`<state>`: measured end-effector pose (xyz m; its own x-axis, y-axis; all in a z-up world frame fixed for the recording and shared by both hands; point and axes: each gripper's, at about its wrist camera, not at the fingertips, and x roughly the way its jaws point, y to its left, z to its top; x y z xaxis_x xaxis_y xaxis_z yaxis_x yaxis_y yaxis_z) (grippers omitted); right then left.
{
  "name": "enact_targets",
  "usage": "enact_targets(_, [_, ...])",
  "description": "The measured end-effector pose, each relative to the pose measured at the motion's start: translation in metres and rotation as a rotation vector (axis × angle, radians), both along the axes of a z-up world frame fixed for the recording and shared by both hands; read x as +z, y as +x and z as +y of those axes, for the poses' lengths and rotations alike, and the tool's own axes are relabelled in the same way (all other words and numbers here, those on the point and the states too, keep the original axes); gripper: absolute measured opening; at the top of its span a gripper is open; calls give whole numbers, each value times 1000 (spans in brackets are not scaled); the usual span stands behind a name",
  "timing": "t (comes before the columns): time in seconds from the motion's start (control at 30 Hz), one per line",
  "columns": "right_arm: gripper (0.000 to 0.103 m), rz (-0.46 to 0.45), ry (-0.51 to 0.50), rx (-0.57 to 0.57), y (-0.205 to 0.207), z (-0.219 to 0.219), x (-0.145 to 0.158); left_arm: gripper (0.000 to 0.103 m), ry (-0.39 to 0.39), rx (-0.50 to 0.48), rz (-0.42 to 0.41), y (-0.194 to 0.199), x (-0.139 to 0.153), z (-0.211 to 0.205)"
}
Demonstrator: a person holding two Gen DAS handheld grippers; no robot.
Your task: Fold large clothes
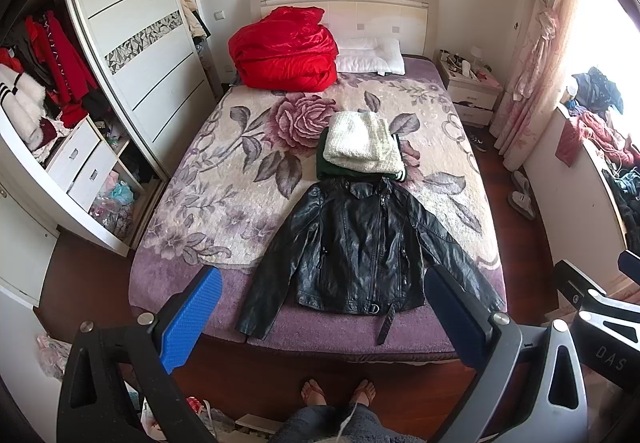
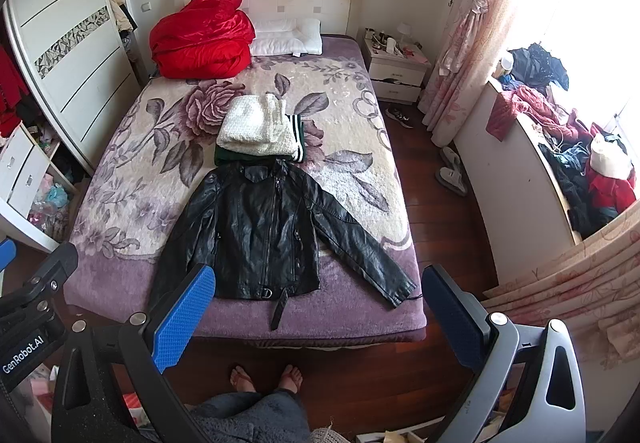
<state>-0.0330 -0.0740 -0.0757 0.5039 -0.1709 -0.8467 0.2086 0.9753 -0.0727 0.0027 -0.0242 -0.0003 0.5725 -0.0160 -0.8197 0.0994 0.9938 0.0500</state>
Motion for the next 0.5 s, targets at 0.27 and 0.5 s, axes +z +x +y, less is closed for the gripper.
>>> enact_targets(0.27, [103, 0, -1, -1, 2, 0, 1, 103, 0, 0, -1, -1, -1, 3])
enact_targets(0.5, [103, 2, -1, -1, 4, 2, 3, 103, -1, 0, -2, 0, -1, 1])
